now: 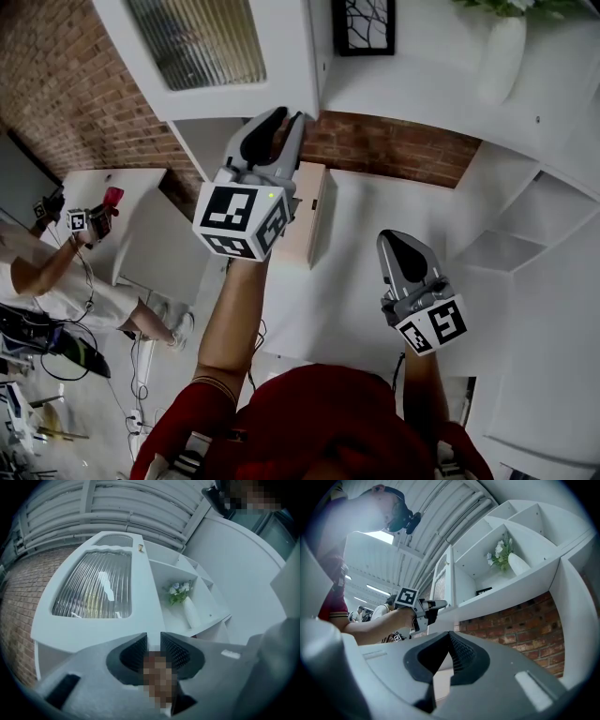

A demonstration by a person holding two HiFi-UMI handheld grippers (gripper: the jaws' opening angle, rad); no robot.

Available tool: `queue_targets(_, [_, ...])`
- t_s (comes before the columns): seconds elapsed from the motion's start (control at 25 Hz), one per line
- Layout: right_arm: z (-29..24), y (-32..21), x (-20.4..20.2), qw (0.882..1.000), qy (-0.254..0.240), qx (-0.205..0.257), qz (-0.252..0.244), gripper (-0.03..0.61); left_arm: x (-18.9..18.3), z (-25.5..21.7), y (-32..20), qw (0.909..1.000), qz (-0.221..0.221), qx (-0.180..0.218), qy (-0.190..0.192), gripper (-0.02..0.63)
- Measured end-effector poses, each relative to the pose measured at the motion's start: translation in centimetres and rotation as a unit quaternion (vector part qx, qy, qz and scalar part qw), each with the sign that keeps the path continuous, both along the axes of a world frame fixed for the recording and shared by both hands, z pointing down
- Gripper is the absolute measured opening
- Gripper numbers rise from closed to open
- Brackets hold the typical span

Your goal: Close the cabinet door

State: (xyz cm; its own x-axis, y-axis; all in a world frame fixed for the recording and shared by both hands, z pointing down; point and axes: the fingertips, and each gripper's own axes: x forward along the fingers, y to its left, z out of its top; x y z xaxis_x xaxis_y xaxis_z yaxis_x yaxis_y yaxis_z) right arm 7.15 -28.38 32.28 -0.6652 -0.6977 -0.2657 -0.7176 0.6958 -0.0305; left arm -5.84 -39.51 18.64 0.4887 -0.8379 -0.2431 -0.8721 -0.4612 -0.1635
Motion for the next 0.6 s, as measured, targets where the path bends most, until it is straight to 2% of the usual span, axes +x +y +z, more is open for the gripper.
queue_targets(0.6, [0.7,-0.5,-0.4,1.000,0.005,-0.011,0.000,0.014,0.1,-0.1,-1.3,0.9999,-0.002,0.010,0.004,0.078])
